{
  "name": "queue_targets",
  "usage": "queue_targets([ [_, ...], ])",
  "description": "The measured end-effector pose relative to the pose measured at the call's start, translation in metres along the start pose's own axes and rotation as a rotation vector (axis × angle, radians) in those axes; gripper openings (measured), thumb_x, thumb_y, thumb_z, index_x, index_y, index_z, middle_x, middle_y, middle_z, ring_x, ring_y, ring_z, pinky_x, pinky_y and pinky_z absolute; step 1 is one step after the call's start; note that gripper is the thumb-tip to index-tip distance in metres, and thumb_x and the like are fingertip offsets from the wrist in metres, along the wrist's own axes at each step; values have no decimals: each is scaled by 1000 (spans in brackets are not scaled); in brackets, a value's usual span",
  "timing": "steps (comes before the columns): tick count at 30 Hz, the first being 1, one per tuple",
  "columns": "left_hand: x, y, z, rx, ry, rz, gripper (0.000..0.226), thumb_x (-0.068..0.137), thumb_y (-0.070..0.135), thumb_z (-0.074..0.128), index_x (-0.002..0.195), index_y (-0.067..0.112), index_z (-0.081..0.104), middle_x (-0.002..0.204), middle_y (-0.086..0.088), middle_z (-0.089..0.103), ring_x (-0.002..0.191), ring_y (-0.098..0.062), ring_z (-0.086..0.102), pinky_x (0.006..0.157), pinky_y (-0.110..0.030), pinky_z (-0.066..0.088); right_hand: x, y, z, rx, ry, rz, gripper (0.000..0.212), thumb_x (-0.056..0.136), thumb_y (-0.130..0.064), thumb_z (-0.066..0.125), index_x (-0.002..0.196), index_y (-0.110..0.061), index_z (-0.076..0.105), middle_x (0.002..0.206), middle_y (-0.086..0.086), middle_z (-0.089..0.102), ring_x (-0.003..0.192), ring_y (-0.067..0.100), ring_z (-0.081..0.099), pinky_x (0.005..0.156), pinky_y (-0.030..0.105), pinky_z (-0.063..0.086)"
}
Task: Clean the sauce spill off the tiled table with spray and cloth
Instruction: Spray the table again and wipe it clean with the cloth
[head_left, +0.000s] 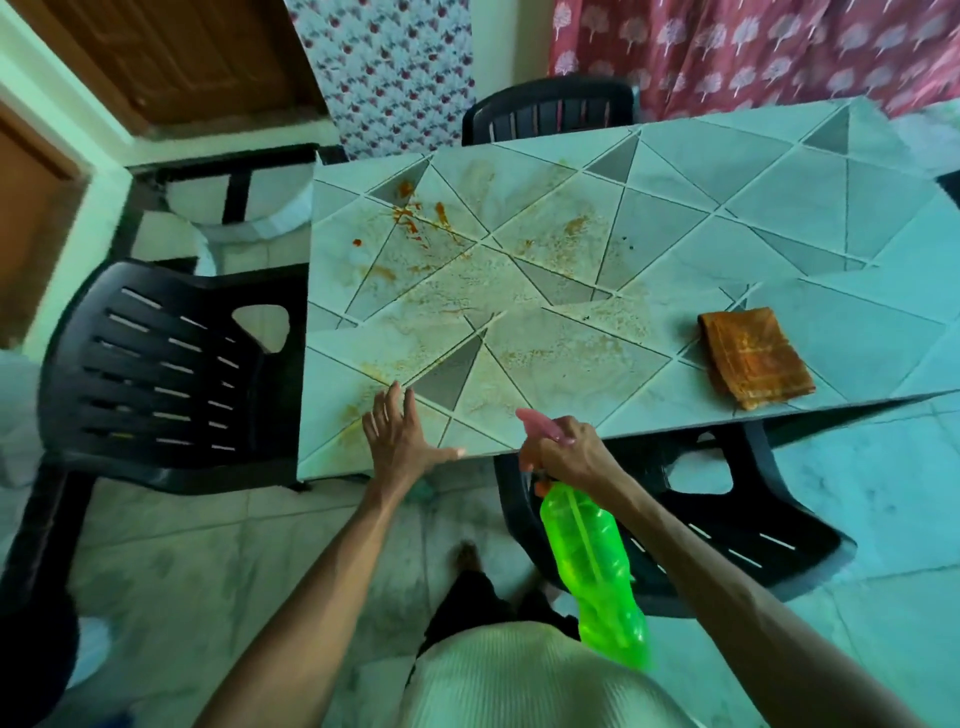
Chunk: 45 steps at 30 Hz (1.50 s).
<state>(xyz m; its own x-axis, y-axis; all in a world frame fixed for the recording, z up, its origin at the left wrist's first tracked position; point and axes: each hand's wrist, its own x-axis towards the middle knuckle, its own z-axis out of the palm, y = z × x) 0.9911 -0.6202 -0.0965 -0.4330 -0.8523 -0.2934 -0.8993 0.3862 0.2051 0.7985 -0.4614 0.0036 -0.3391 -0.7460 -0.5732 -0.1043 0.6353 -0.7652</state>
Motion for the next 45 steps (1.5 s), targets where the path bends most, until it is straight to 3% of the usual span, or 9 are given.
queue_targets([
  [5,3,0,1,-44,-22,28,136,54,78,74,155,10,15,163,-12,7,150,-35,4,117,-54,9,8,-4,6,-8,-8,51,51,62,-31,55,100,0,70,111,-5,71,56,19,71,59,27,56],
  [11,24,5,-10,-54,-94,63,138,57,75,75,157,15,0,164,-6,-9,151,-29,-9,119,-53,2,-2,-7,-16,36,-29,44,36,78,-11,54,107,-20,72,75,13,74,53,21,63,57,30,53],
  [15,35,0,-17,-71,-81,75,139,56,76,75,157,14,2,164,-6,-5,151,-31,-7,119,-54,3,-3,-17,-6,-72,-106,-18,31,74,-23,54,93,-21,78,75,-5,76,59,21,68,65,35,58],
  [21,43,-10,-19,-65,-105,100,139,57,78,72,157,13,0,164,-7,-5,150,-31,-8,119,-54,4,4,-19,0,58,10,43,42,71,-16,51,105,-20,76,84,19,72,57,19,64,62,32,56],
  [29,57,10,-15,-54,-120,223,138,56,77,74,157,16,3,165,-4,-5,151,-29,-8,120,-54,2,5,2,-29,168,399,295,50,78,-10,65,127,-8,59,90,15,74,50,20,68,52,29,55],
  [35,65,25,-13,-5,-149,292,136,58,78,73,157,17,2,164,-3,-8,151,-28,-11,119,-52,0,-12,7,-38,157,543,374,30,80,-8,58,104,8,66,68,11,71,43,14,64,44,19,48],
  [38,66,27,-14,2,-164,300,136,58,78,72,157,17,1,164,-3,-9,151,-28,-11,119,-52,-1,-12,7,-32,200,497,339,33,77,-12,68,107,0,60,95,16,70,48,19,67,51,29,55],
  [41,69,24,-17,-4,-165,294,135,59,79,71,157,18,1,165,-4,-9,151,-28,-11,120,-53,0,-1,-4,-23,200,409,221,41,78,-15,70,116,-3,64,89,12,73,56,22,68,67,44,62],
  [45,74,14,-27,-18,-152,258,132,61,80,68,157,17,2,165,-5,-8,151,-29,-10,119,-53,0,14,-38,-3,157,372,70,27,88,-7,59,110,3,70,78,17,74,50,21,65,53,31,57],
])
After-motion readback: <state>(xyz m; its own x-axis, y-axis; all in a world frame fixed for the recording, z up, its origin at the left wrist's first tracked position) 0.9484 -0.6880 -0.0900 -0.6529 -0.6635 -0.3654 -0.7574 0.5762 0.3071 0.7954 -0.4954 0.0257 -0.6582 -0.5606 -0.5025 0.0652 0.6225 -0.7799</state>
